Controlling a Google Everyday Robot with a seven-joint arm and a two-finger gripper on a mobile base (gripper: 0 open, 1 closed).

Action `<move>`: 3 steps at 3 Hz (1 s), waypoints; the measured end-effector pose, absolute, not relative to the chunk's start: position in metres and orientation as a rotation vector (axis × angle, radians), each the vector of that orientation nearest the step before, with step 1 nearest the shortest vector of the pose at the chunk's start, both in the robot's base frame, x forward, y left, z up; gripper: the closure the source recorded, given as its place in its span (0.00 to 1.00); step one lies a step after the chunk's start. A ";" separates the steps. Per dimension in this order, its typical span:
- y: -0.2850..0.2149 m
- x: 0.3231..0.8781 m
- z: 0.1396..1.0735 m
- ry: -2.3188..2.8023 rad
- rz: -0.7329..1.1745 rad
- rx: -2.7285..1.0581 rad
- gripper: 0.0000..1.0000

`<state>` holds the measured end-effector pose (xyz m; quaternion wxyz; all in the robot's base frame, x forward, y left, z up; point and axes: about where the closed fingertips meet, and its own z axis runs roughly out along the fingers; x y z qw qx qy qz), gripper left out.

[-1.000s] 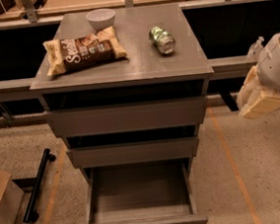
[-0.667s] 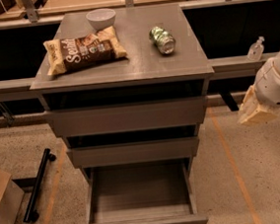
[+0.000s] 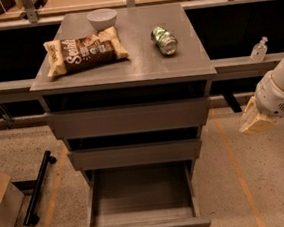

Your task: Close bottom drawer

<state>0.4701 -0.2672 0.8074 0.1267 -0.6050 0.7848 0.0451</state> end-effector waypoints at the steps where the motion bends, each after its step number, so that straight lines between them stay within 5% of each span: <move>1: -0.261 0.470 0.791 2.283 0.207 -1.745 1.00; 3: -0.235 0.487 0.691 2.203 0.442 -1.721 1.00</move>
Offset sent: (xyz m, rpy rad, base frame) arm 0.0172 0.0276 -0.1203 0.3061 0.0754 -0.0088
